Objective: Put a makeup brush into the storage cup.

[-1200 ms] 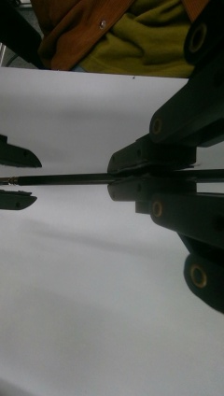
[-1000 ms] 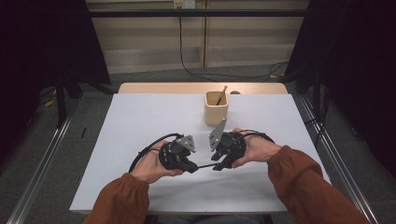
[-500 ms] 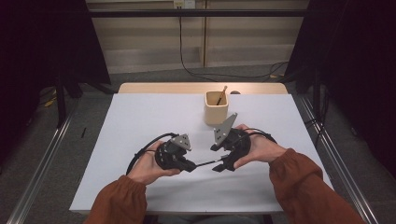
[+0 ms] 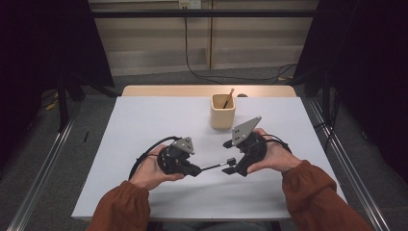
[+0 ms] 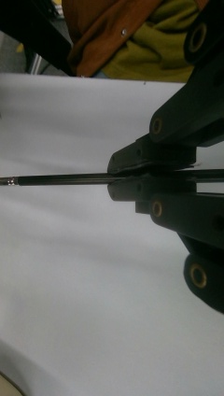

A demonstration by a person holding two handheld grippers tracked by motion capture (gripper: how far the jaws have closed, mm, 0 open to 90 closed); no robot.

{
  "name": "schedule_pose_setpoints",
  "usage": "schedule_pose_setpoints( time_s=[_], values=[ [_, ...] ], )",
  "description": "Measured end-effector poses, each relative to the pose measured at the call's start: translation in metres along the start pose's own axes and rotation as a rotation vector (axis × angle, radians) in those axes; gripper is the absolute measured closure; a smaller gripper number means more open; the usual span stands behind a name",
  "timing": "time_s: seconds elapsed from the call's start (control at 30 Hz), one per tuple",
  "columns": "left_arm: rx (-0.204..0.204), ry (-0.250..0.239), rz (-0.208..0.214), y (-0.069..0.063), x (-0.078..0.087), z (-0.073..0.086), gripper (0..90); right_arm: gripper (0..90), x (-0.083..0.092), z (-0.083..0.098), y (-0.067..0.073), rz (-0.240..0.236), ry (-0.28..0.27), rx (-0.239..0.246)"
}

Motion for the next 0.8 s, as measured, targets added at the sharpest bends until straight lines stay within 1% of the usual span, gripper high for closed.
schedule_pose_setpoints(
  time_s=[0.07,0.1,0.13,0.17,0.2,0.3,0.37,0.47,0.53,0.57,0.6,0.63,0.67,0.73,0.8],
  values=[
    [-0.002,0.005,-0.003,-0.001,-0.001,0.001,85.6,11.2,0.001,0.001,-0.002,0.018,-0.029,-0.024],
    [-0.002,0.001,-0.003,-0.001,-0.001,0.001,85.7,11.7,0.001,0.003,-0.001,0.013,-0.043,-0.032],
    [0.000,-0.003,-0.001,-0.001,-0.001,0.002,85.7,11.4,0.001,0.003,-0.002,0.022,-0.052,-0.033],
    [-0.002,-0.006,-0.001,-0.001,0.000,0.002,85.7,11.0,0.001,0.005,-0.002,0.024,-0.060,-0.047],
    [0.006,-0.017,0.001,-0.001,0.000,0.002,85.6,10.8,0.002,0.006,-0.002,0.020,-0.062,-0.051],
    [0.017,-0.027,0.000,0.000,0.001,0.003,85.7,9.0,0.004,0.009,-0.001,0.016,-0.087,-0.075],
    [0.014,-0.026,-0.003,0.001,0.003,0.004,85.7,7.9,0.005,0.011,-0.001,0.017,-0.093,-0.084],
    [0.030,-0.050,-0.001,0.001,0.005,0.003,85.7,6.0,0.010,0.013,-0.002,0.013,-0.118,-0.110],
    [0.042,-0.057,-0.007,0.003,0.006,0.004,85.6,3.7,0.013,0.013,-0.004,0.028,-0.136,-0.124],
    [0.039,-0.055,-0.007,0.003,0.007,0.005,85.6,2.2,0.014,0.013,-0.005,0.029,-0.143,-0.125],
    [0.042,-0.065,-0.008,0.003,0.007,0.005,85.6,2.2,0.016,0.013,-0.005,0.029,-0.156,-0.133],
    [0.043,-0.065,-0.011,0.003,0.008,0.006,85.7,3.0,0.018,0.012,-0.006,0.034,-0.166,-0.143],
    [0.052,-0.073,-0.008,0.003,0.008,0.005,85.7,2.3,0.019,0.012,-0.007,0.043,-0.171,-0.140],
    [0.046,-0.071,-0.011,0.002,0.009,0.006,85.7,1.0,0.021,0.012,-0.007,0.049,-0.189,-0.149],
    [0.050,-0.076,-0.015,0.002,0.009,0.007,85.6,2.0,0.022,0.012,-0.007,0.068,-0.199,-0.159]
  ],
)
Point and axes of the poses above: each handheld gripper's, and its own axes: x roughly backward along the jaws, z roughly out of its underside, y roughly to its left, the point moved 10 cm from there along -x, roughly forward along the jaws, and after that the axes turned 11 degrees about y, right-handed, at the moved point
